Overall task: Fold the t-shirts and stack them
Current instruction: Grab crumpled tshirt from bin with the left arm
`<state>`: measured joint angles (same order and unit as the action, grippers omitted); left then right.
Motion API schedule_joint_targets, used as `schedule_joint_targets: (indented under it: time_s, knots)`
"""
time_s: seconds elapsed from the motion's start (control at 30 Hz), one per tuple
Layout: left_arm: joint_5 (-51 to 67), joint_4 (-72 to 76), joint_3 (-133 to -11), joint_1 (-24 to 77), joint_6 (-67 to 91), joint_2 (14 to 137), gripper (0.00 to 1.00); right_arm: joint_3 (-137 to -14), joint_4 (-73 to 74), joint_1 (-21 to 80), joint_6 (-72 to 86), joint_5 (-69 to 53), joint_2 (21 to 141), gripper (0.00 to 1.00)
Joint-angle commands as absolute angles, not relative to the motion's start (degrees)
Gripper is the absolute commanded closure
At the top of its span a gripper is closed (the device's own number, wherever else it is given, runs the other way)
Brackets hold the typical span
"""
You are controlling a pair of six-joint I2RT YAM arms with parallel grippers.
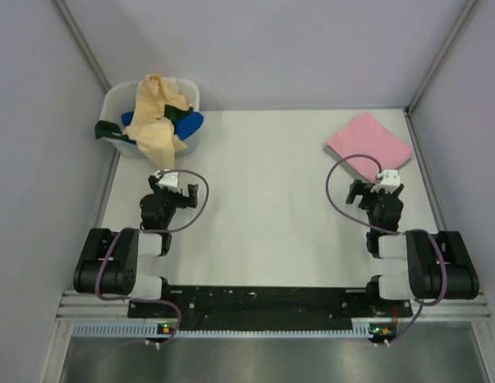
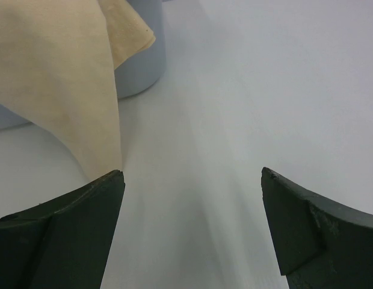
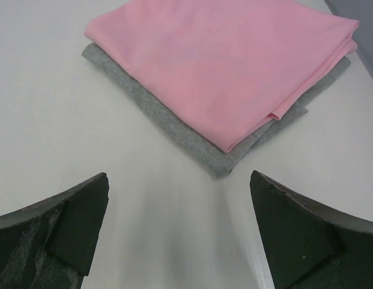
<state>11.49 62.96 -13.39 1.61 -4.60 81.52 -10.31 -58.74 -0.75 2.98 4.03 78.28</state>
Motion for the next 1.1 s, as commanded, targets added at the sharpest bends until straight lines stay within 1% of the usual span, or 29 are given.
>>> schedule_joint_targets:
  time_s: [0.0,0.13,0.2,0.23,0.3,0.33,0.37,0.47,0.57,0.7,0.73,0.77,0.83,0.9,0.97,1.07]
  knots:
    - [11.34,66.45,-14.06,1.41,-4.04,81.47,0.01,-12.13,-61.26,-0.35,2.64,4.04,77.87,0.01]
    - [11.69,66.62,-14.06,1.41,-4.31,81.56,0.01,-12.22,-61.00,-0.35,2.46,3.78,77.52,0.01]
    - [11.60,66.53,-14.06,1.41,-4.31,81.56,0.01,-16.76,-51.56,-0.35,2.37,3.34,73.50,0.01]
    - [11.60,66.79,-13.98,1.32,-4.22,81.48,0.01,-19.14,-44.37,-0.35,2.46,3.25,70.69,0.01]
    - [12.99,66.02,-14.84,1.32,-5.00,80.17,0.01,-22.49,-37.20,-0.26,4.38,4.30,66.47,0.01]
    - [15.36,59.05,-16.85,1.32,-5.88,77.63,0.01,-23.37,-36.22,-0.35,6.57,3.78,64.36,0.01]
    - [18.60,49.93,-20.62,1.41,-7.11,74.65,0.01,-23.99,-36.47,-0.35,7.03,0.30,62.25,0.01]
    - [28.37,26.44,-32.74,1.32,-12.03,71.90,0.01,-28.98,-31.23,-0.35,11.50,-7.88,58.63,0.02]
    - [37.32,8.85,-39.88,1.41,-18.26,68.83,0.03,-36.62,-24.10,-0.35,15.11,-16.23,57.13,0.05]
    - [46.30,-24.89,-59.45,1.41,-28.98,69.69,0.04,-45.95,-17.06,2.45,16.69,-22.14,56.60,0.09]
    - [45.54,-28.88,-63.59,1.32,-29.18,70.39,0.04,-47.01,-16.44,3.42,16.96,-23.19,56.34,0.09]
    - [41.61,-29.96,-67.63,1.32,-25.61,71.27,0.05,-47.80,-16.35,4.38,17.05,-23.81,56.08,0.09]
    - [31.51,-31.02,-74.67,0.97,-20.67,74.16,0.06,-48.77,-15.74,6.32,17.14,-25.22,55.72,0.10]
    - [22.20,-33.56,-82.06,0.53,-19.25,80.13,0.09,-49.39,-14.60,7.90,16.88,-26.27,55.63,0.10]
    - [16.64,-37.68,-91.63,0.44,-18.46,86.19,0.09,-49.92,-12.75,8.61,16.35,-27.50,55.37,0.10]
    - [11.70,-41.83,-102.79,-2.98,-17.58,96.03,0.13,-49.66,-9.85,9.49,14.33,-28.04,54.23,0.10]
